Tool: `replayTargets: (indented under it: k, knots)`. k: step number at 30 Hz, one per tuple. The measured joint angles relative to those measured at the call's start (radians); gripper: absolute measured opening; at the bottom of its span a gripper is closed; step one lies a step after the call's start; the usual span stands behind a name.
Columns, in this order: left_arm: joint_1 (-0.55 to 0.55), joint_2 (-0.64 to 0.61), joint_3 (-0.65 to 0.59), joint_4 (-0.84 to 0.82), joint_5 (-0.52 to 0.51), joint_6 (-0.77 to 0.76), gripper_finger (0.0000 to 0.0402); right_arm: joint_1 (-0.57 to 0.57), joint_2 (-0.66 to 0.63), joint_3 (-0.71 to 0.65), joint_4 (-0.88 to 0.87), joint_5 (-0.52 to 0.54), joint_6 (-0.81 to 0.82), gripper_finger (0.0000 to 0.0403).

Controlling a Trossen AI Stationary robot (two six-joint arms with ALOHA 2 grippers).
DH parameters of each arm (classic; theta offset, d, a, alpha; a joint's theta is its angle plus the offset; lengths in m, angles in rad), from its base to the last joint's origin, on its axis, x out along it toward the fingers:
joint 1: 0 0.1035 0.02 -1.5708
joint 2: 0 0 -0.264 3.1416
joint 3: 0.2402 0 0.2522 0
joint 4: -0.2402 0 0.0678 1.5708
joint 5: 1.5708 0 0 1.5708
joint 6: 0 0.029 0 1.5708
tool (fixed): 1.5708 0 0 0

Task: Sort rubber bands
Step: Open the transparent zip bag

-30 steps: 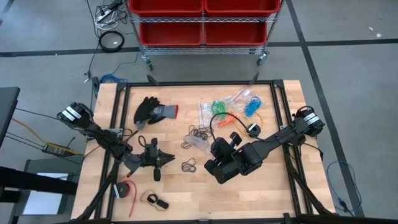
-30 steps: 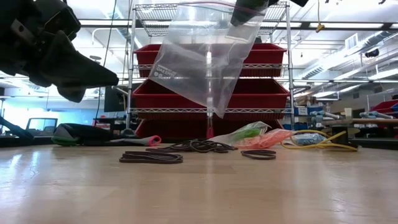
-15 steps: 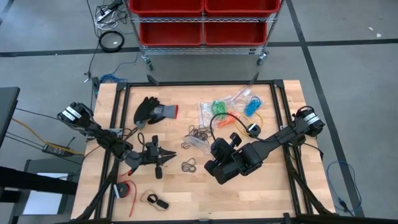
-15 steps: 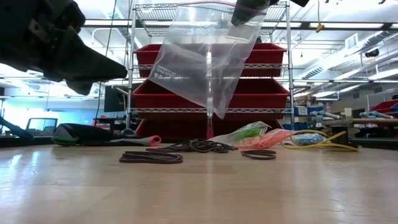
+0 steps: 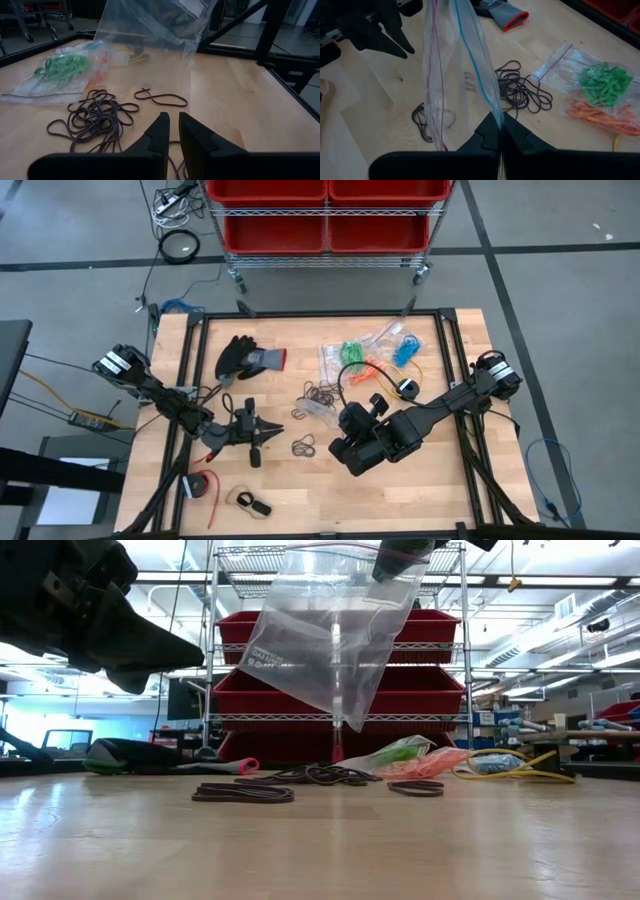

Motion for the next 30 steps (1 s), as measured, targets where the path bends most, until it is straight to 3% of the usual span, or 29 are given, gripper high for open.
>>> replayTargets:
  k: [5,9,13,17,20,25,30]
  knots:
    - [0.0,0.0,0.0,0.006,-0.003,0.0,0.0049,0.0,0.0,0.0,0.003,0.0,0.0,0.0]
    - [0.001,-0.001,0.025,0.078,-0.077,0.044,0.0049,0.0,0.0,0.0,0.004,-0.039,-0.002,0.0]
    - [0.0,-0.036,0.094,0.116,0.089,0.178,0.0049,0.0,0.0,0.0,0.012,-0.079,-0.033,0.0]
    - [-0.001,-0.066,0.192,0.033,0.205,0.353,0.0049,0.009,0.0,0.0,0.029,-0.101,-0.075,0.0]
    - [0.01,-0.091,0.299,-0.156,0.237,0.377,0.0049,0.015,0.0,0.0,0.046,-0.105,-0.109,0.0]
    - [0.058,-0.092,0.56,-0.749,0.225,0.374,0.0049,0.016,0.0,0.0,0.061,-0.105,-0.133,0.0]
    - [0.069,-0.089,0.779,-1.139,0.223,0.418,0.0051,0.015,0.0,0.0,0.061,-0.122,-0.142,0.0]
